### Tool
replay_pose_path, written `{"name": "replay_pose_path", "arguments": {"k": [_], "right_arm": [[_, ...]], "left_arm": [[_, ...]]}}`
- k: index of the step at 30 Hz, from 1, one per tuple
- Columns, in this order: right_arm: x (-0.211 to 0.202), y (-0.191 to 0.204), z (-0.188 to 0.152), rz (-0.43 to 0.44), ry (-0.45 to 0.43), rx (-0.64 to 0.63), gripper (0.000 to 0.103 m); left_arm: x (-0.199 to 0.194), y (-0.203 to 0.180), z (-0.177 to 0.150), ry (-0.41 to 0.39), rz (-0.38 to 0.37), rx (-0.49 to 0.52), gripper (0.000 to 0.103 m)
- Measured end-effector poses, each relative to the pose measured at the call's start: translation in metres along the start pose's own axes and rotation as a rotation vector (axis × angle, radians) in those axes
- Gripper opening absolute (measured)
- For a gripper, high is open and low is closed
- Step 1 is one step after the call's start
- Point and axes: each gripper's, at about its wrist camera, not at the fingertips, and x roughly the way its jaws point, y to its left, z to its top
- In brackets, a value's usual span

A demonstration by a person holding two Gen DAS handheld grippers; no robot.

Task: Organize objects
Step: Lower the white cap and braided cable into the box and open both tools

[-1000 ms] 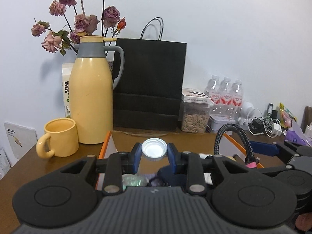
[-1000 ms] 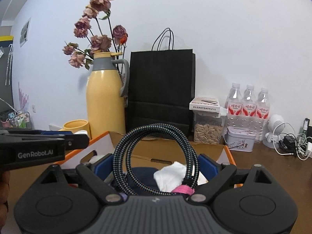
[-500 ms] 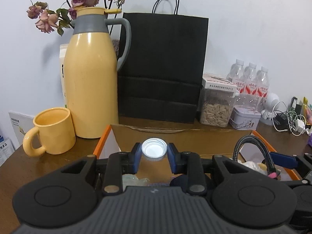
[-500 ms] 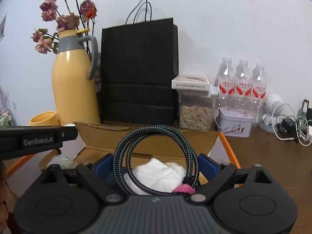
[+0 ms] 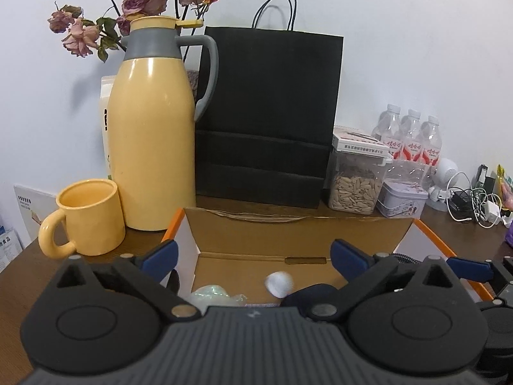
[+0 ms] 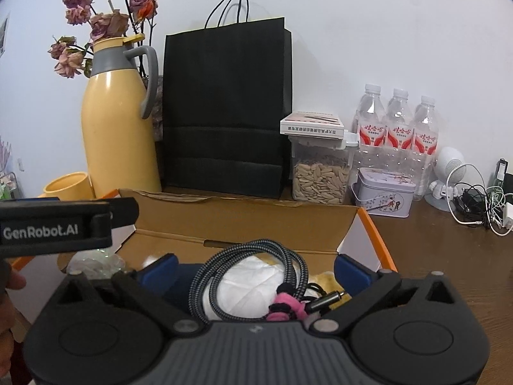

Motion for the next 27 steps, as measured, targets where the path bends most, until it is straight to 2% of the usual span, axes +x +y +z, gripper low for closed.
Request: {"name": "replay_pose_path", "arguments": {"k": [12,19,27], "right_arm": [[-0.009,-0.001,0.005,0.001,-0.018,0.002,0.103],[-0.036,0.0,0.011,0.0,-0.056,-0.013,0.103],[-0.081,-0.003,0.009,0.011,-0.104,-0.023,0.103]], "left_arm": [[-0.012,0.0,0.005,-0.017,-0.016,-0.006,0.103],[-0.047,-0.002,0.017,-0.088,-0.073,-0.011,0.103],[-0.094,-0.002,0.015,-0.16,-0.122,-0.008,0.103]]}}
